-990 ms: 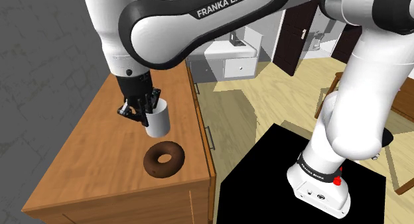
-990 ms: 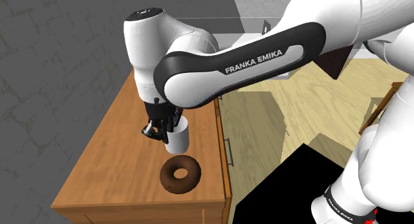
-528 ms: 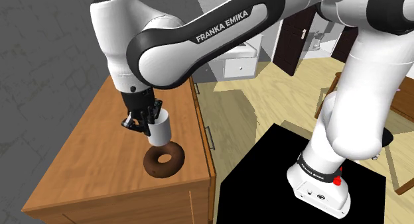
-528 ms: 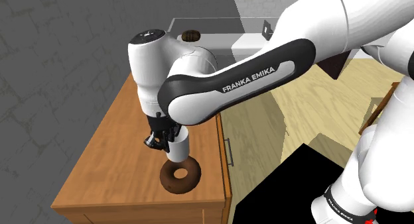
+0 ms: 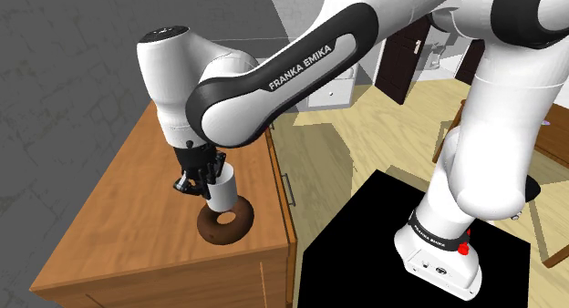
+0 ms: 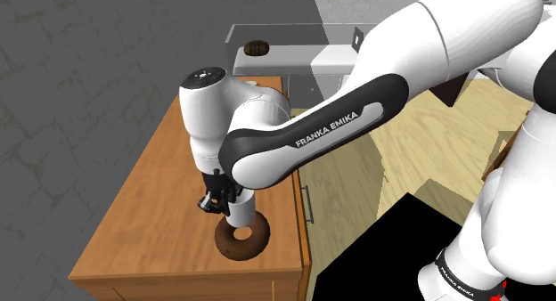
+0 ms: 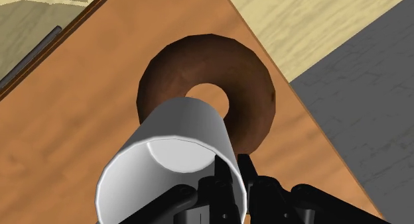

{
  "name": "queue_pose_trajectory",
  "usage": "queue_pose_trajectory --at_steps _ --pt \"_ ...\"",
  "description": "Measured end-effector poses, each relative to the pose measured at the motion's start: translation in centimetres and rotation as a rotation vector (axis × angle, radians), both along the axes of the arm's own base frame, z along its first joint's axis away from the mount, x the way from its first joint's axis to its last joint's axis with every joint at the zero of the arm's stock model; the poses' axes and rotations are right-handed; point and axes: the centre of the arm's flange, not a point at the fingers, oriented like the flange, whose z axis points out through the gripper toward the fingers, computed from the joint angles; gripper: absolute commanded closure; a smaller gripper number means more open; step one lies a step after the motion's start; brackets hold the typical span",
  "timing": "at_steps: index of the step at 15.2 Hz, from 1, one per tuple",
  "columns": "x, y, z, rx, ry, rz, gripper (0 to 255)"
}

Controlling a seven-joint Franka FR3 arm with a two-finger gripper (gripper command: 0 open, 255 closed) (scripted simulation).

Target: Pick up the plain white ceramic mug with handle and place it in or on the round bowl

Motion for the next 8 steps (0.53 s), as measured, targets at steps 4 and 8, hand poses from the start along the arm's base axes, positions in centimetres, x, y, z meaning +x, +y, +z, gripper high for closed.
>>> queue_pose_trajectory --at_steps 4,8 --pt "-0.03 0.01 -0.92 0.000 0.000 0.000 255" --pt "-0.05 0.00 -0.99 0.000 0.000 0.000 255"
